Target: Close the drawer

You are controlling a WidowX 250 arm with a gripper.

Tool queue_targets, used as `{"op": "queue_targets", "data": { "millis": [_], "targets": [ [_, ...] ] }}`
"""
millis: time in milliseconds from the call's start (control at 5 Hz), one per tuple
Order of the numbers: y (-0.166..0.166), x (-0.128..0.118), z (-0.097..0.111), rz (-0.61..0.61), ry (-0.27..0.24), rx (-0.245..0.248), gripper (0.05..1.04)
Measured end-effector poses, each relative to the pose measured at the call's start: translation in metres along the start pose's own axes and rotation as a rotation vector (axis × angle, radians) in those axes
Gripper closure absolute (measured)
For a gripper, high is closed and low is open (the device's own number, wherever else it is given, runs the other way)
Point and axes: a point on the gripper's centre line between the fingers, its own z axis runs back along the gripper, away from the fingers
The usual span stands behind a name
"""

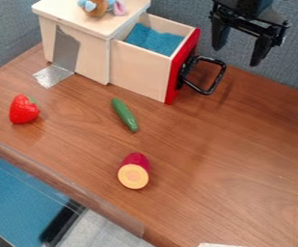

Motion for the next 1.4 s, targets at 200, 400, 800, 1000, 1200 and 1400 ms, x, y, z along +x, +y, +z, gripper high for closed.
{"op": "queue_targets", "data": {
  "millis": [200, 400, 800, 1000, 1200, 1400],
  "targets": [
    [0.000, -0.004, -0.017, 0.003, 0.044, 0.003, 0.083],
    [0.006, 0.001, -0.043, 0.024, 0.097, 0.047, 0.083],
    [0.015, 0.005, -0.082, -0.002, 0.150, 0.107, 0.083],
    [0.022, 0.009, -0.094, -0.019, 0.163, 0.150, 0.111],
    [0.028, 0.013, -0.100, -0.007, 0.169, 0.185, 0.231],
    [0.037, 0.020, -0.100, 0.040, 0.157, 0.202, 0.530]
  ]
}}
